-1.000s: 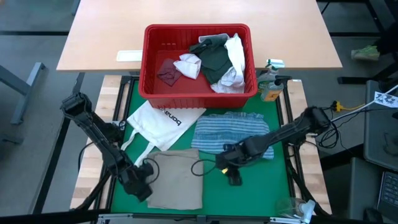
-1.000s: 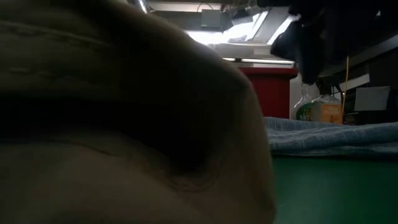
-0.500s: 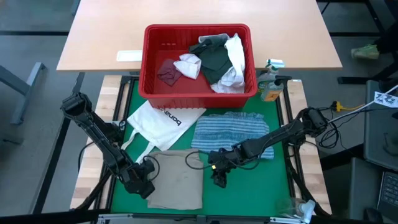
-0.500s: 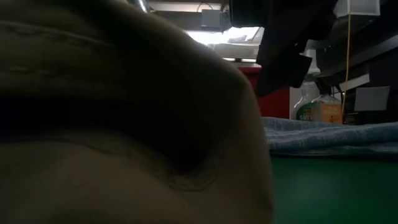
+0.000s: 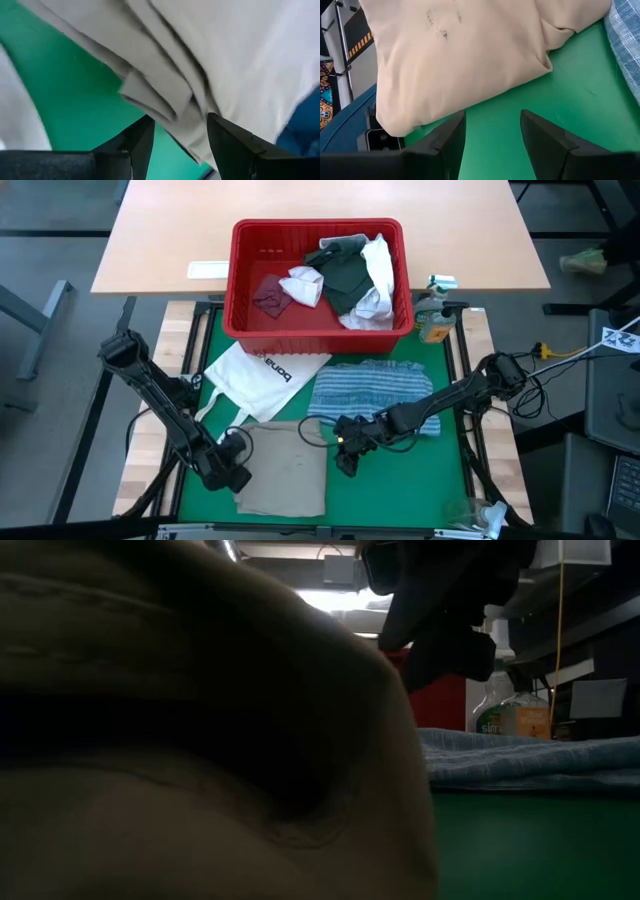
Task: Fold Laundry from Bin
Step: Stack the brown shorts on top of the blue polo shirt
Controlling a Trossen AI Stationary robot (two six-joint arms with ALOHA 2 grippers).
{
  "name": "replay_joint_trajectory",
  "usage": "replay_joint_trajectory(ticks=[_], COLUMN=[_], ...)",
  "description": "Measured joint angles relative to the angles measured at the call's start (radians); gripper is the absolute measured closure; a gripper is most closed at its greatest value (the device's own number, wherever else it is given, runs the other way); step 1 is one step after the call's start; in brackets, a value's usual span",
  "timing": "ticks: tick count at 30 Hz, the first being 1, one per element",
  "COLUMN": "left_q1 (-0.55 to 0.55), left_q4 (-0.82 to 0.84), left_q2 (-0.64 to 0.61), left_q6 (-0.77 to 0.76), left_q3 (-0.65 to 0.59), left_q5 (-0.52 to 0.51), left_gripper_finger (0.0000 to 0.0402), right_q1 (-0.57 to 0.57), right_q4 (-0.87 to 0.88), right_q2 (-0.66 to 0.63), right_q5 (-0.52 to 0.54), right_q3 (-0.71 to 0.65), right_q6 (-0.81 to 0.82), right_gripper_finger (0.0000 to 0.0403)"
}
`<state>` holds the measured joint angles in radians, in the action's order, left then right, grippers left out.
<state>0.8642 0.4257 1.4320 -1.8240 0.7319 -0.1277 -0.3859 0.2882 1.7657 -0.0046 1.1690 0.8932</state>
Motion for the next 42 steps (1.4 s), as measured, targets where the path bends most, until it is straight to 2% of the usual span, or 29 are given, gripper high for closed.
replay_joint_trajectory(ticks=[7,10,17,25,35,42], left_q1=[0.000,-0.002,-0.006,-0.010,-0.011,-0.011], left_q4=[-0.005,-0.017,-0.093,-0.150,-0.163,-0.163], left_q2=[0.063,0.095,0.181,0.193,0.195,0.196], left_q6=[-0.110,-0.150,-0.190,-0.190,-0.182,-0.182], left_q3=[0.000,0.000,0.005,0.002,0.002,0.002], left_q5=[-0.105,-0.135,-0.151,-0.154,-0.153,-0.153], left_gripper_finger=[0.0225,0.0225,0.0225,0.0225,0.0225,0.0225], right_q1=[0.000,0.000,0.000,0.000,0.023,0.041], right_q4=[0.010,0.041,0.120,0.103,-0.039,-0.082], right_q2=[0.000,0.000,0.001,0.044,0.128,0.130], right_q5=[-0.006,-0.028,-0.049,-0.033,-0.138,-0.134], right_q3=[0.000,0.000,0.000,0.000,0.000,0.000], right_q6=[0.000,0.054,0.174,0.257,0.286,0.287], right_gripper_finger=[0.0215,0.0215,0.0215,0.0215,0.0215,0.0215])
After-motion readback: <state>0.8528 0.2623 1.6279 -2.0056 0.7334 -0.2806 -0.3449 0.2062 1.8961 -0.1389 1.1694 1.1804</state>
